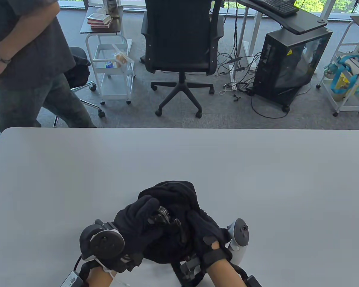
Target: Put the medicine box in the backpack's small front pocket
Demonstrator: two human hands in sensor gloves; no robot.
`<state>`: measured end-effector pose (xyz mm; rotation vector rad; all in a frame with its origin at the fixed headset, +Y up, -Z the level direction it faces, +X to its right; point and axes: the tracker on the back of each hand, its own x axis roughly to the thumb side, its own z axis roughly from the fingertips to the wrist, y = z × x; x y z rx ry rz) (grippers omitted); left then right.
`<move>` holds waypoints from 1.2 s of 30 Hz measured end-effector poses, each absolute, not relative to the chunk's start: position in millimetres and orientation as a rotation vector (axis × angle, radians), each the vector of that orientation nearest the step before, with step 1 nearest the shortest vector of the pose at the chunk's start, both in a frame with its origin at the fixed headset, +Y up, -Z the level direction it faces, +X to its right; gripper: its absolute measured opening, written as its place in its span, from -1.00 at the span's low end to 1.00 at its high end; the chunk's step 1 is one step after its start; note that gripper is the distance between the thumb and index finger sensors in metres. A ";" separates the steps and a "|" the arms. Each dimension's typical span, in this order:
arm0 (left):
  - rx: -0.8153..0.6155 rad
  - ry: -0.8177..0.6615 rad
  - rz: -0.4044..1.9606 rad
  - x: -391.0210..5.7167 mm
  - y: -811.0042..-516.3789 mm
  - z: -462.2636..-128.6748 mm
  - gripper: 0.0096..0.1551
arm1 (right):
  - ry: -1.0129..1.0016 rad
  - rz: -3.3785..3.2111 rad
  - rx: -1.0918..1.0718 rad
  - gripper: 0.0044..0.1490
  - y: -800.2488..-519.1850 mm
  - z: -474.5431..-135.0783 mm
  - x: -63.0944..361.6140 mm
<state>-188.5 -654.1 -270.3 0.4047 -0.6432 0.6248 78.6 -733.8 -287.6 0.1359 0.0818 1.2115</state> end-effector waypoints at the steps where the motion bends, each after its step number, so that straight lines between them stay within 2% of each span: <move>1: 0.414 -0.644 0.649 -190.2 -653.6 -271.2 -0.14 | 0.079 1.215 0.136 -0.35 -733.8 -287.8 78.6; 6: 0.407 -0.652 0.661 -190.1 -653.2 -272.4 -0.37 | 0.078 1.248 0.151 -0.35 -732.7 -287.7 75.7; 8: 0.403 -0.646 0.656 -187.6 -654.6 -271.9 -0.55 | 0.079 1.244 0.156 -0.35 -732.6 -287.8 75.4; 10: 0.389 -0.625 0.666 -187.8 -655.7 -271.8 -0.55 | 0.059 1.285 0.171 -0.35 -730.4 -287.0 75.3; 14: 0.460 -0.548 0.788 -195.0 -653.9 -268.1 -0.36 | -0.006 1.316 0.171 -0.35 -727.0 -287.1 79.1; 18: 0.477 -0.516 0.782 -192.9 -649.0 -262.1 -0.47 | -0.097 1.353 0.182 -0.34 -720.8 -284.4 80.5; 20: 0.434 -0.503 0.749 -185.2 -649.0 -260.2 -0.50 | -0.123 1.387 0.206 -0.33 -717.4 -282.5 77.3; 22: 0.389 -0.493 0.726 -178.0 -651.5 -258.3 -0.39 | -0.144 1.440 0.238 -0.33 -715.2 -280.1 72.2; 25: 0.288 -0.447 0.642 -169.4 -654.6 -257.9 0.01 | -0.175 1.538 0.269 -0.31 -713.4 -276.0 61.6; 27: 0.245 -0.411 0.564 -165.7 -656.6 -258.4 0.07 | -0.159 1.561 0.289 -0.30 -713.0 -274.9 55.9; 30: 0.188 -0.356 0.524 -162.8 -661.6 -260.6 -0.17 | -0.168 1.653 0.317 -0.30 -712.5 -273.6 48.8; 32: 0.175 -0.376 0.564 -161.8 -663.5 -262.6 -0.36 | -0.159 1.665 0.327 -0.30 -713.1 -273.6 47.2; 35: 0.156 -0.353 0.604 -164.6 -664.2 -263.0 -0.55 | -0.166 1.639 0.294 -0.31 -714.4 -275.3 50.5; 36: 0.167 -0.348 0.607 -168.5 -663.5 -262.9 -0.56 | -0.174 1.626 0.280 -0.31 -714.8 -277.1 54.8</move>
